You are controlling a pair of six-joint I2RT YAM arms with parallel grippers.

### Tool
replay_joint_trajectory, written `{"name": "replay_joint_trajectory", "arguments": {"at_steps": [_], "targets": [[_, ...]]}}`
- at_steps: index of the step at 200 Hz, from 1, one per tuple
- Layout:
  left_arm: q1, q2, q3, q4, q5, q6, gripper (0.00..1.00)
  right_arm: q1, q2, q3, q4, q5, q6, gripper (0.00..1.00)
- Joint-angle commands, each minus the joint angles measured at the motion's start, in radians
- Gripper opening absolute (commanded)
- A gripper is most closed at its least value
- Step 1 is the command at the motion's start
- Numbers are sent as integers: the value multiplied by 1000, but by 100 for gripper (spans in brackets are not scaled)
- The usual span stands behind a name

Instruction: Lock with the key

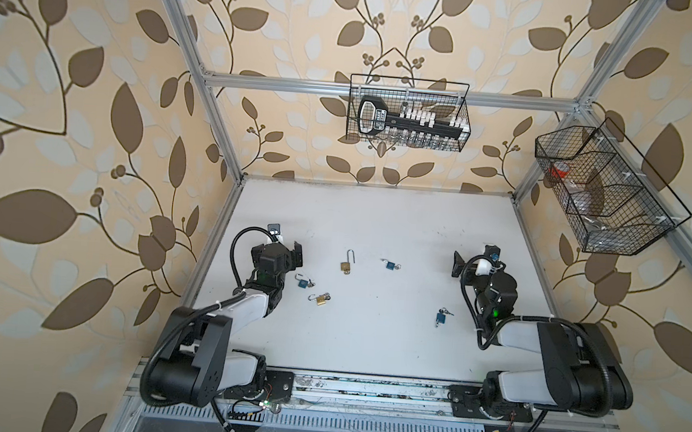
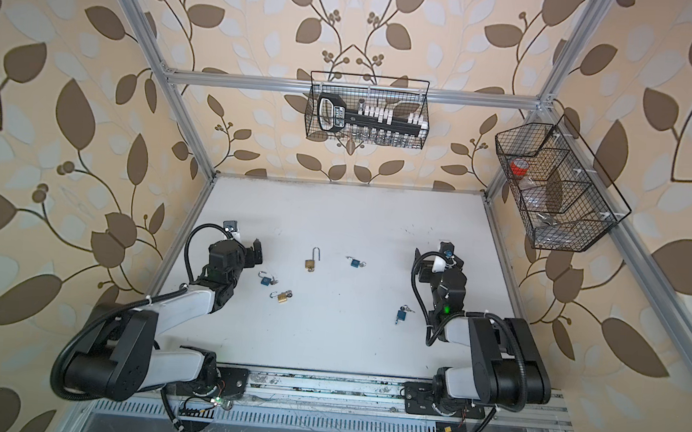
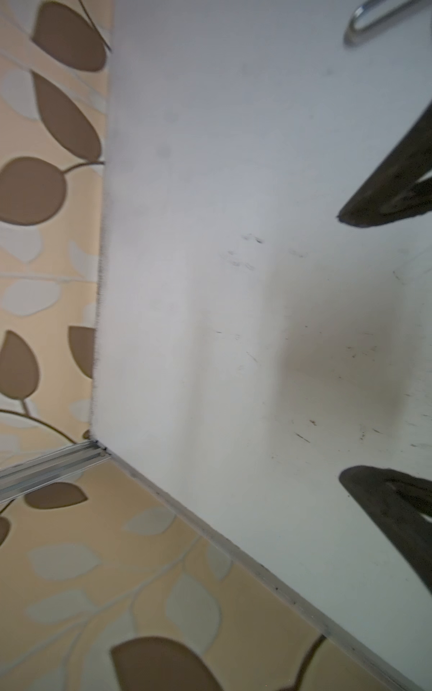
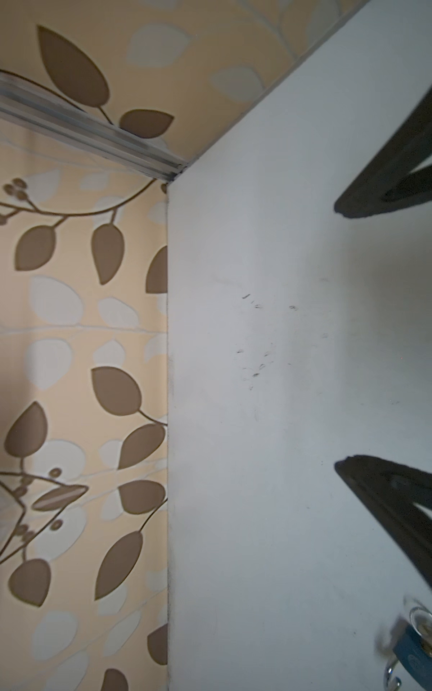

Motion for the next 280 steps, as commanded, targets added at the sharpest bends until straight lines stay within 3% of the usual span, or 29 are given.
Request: {"name": "replay_joint_trajectory", "arguments": {"at_steps": [1,25,42,59,81,94,123,131,150,170,183,197,217,249,280], "targets": [[-2,-96,72,-175,-12,-101,99,49,-88,21,-122,68,-51,100],[-1,-145,126,-309,64,-207,99,71,-149,78,-220,80,4,99],[-1,-147,202,-487,27,-351,99,71,-181,100,-216,68,156,100],[-2,-122,310,-684,-9,-459,99,71,-222,129,-263,-16,232,100],[0,-96,436,-865,48,-480,99,69,-282,137,-292,-78,348,100],[0,-106,471,-923,83,-492,99,69,-320,166,-387,-17,459,100],[0,-151,494,-982,121,-516,99,70,-269,385,-921,217,689,100],[0,-158,500,-999,151,-516,99,69,-228,430,-979,208,651,99],[0,-159,512,-1028,250,-508,99,68,-131,491,-998,59,578,90],[0,-135,532,-1086,308,-517,99,71,-71,549,-1016,-163,527,90],[0,-121,542,-1123,320,-525,99,79,-58,544,-949,-329,487,88],[0,-121,535,-1143,336,-532,99,104,-53,525,-830,-482,462,94],[2,-138,504,-1120,367,-540,99,211,-22,576,-826,-480,395,94],[26,-146,494,-1103,439,-546,99,486,-6,593,-749,-323,158,99],[105,-151,483,-1081,565,-552,99,636,116,731,-924,-353,-37,99]]}}
